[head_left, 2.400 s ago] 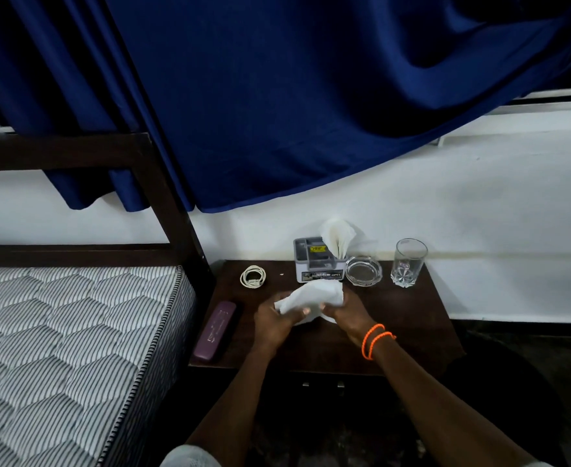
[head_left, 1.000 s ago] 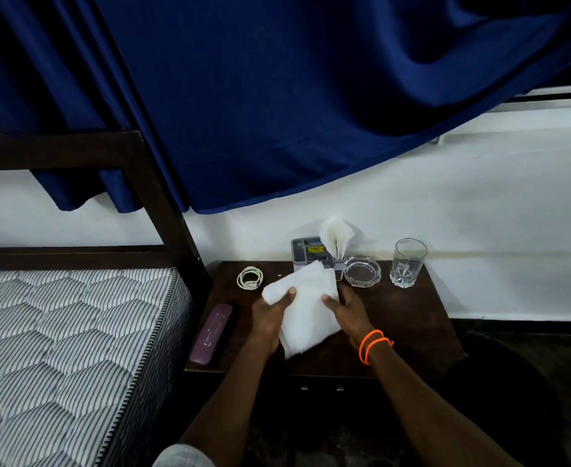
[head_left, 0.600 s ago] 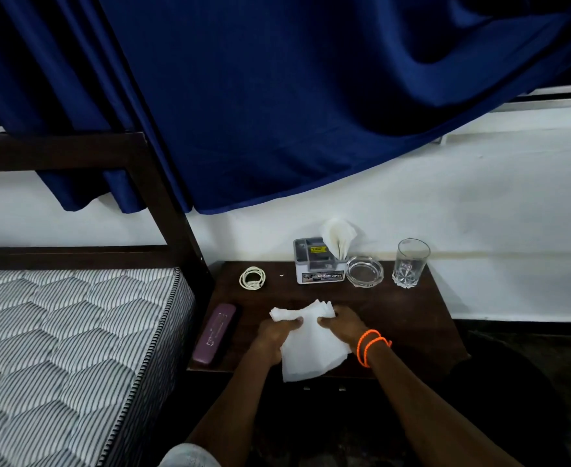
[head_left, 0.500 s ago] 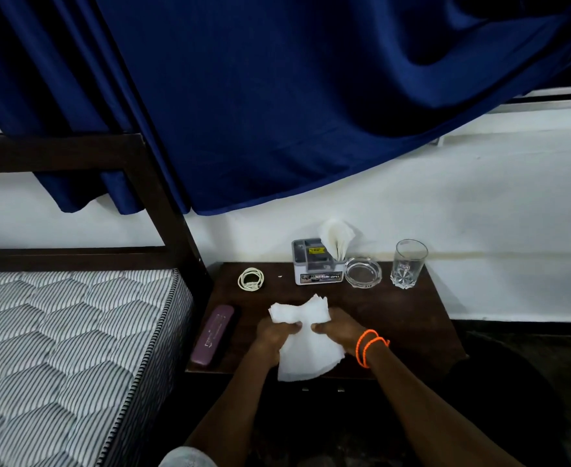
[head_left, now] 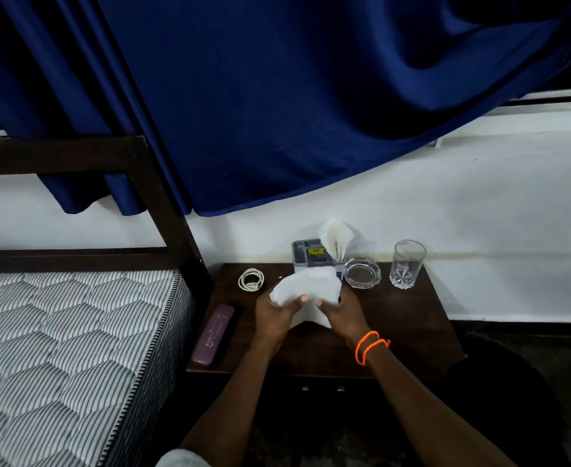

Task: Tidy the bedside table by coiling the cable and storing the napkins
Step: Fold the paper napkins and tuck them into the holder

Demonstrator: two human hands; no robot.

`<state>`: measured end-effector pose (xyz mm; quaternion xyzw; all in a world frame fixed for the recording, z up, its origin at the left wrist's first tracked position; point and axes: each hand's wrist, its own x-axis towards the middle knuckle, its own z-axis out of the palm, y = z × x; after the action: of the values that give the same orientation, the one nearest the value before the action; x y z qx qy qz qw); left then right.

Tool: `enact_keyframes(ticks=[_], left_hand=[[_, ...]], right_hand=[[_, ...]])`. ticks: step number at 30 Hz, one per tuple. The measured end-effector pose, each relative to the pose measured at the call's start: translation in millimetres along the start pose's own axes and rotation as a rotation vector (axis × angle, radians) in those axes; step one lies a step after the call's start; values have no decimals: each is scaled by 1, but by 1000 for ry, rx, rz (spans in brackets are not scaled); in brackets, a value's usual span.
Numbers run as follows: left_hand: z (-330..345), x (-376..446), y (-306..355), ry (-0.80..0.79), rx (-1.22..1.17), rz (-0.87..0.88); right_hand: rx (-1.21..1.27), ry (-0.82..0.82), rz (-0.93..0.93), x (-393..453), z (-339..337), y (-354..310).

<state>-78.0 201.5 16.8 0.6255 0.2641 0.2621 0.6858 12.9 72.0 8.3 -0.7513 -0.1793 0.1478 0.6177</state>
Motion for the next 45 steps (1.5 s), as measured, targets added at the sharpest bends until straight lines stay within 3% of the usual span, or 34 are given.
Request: enact_keyframes(ticks=[8, 13, 18, 23, 27, 30, 34, 39, 43, 45], left_hand=[[-5, 1, -22, 82, 184, -96], [0, 4, -13, 33, 56, -54], [-7, 0, -21, 36, 44, -134], [-10, 2, -26, 42, 22, -170], [-9, -2, -25, 61, -4, -166], [-8, -2, -22, 63, -20, -151], [-8, -2, -19, 57, -34, -144], [-8, -2, -15, 38, -31, -133], [-7, -2, -12, 39, -37, -141], [-8, -3, -13, 31, -42, -138]], right_hand=[[-97, -62, 70, 1, 6, 7], [-18, 53, 33, 4, 10, -4], [60, -24, 153, -1, 7, 9], [109, 126, 165, 1, 5, 10], [112, 62, 170, -2, 17, 10], [142, 153, 182, 2, 17, 9], [66, 21, 156, 3, 18, 8], [114, 134, 144, 9, 11, 5], [166, 364, 186, 1, 9, 6], [127, 252, 165, -1, 13, 11]])
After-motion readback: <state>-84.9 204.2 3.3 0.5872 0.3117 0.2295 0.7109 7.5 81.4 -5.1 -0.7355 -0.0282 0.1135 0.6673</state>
